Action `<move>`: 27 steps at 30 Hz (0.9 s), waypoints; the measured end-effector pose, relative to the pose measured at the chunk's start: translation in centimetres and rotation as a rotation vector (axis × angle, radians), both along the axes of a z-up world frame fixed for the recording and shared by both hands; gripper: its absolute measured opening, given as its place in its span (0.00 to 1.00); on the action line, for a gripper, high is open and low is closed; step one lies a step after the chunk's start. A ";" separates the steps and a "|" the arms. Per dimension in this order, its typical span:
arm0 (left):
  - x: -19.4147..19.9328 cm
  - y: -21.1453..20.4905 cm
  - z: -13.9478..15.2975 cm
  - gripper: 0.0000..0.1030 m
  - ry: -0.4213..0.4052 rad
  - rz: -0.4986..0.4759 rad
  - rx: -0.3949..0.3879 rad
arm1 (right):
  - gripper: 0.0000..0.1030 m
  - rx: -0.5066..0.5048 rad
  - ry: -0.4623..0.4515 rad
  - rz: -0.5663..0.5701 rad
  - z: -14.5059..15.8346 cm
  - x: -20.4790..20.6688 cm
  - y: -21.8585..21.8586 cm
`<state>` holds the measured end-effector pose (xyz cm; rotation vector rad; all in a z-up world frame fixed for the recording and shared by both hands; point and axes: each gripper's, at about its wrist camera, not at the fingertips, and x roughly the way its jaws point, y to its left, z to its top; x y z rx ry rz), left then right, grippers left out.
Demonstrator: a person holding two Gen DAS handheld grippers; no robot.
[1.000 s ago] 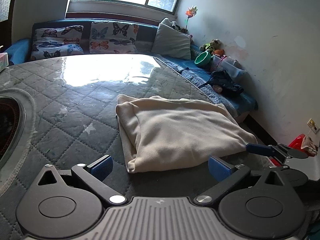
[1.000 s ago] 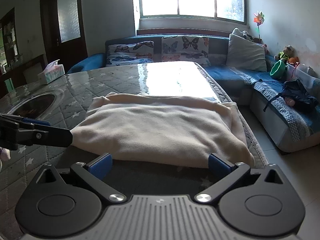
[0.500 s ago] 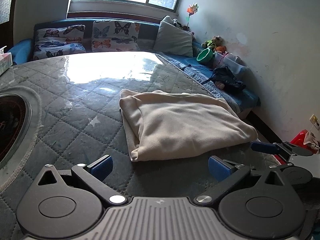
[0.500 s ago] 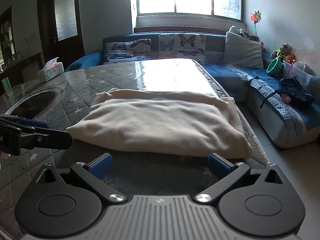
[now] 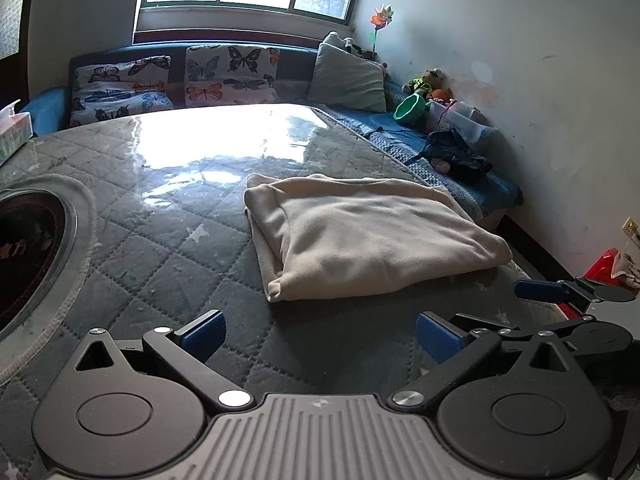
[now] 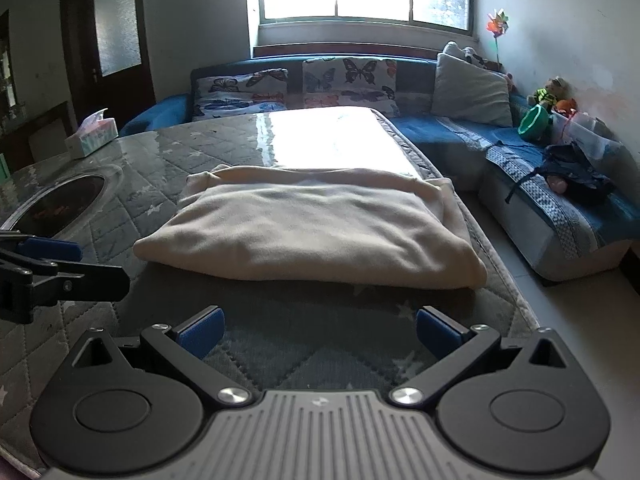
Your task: Fold clothes
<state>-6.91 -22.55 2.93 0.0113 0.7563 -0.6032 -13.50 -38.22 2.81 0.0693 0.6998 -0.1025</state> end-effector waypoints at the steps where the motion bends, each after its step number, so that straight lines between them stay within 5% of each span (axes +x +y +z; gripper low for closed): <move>1: -0.1 0.1 0.0 1.00 0.000 0.003 0.001 | 1.00 0.001 0.000 -0.002 0.0 -0.1 0.0; 27: -2.8 1.7 -0.2 1.00 0.001 0.024 0.013 | 1.00 -0.014 -0.019 0.007 0.7 -2.2 1.7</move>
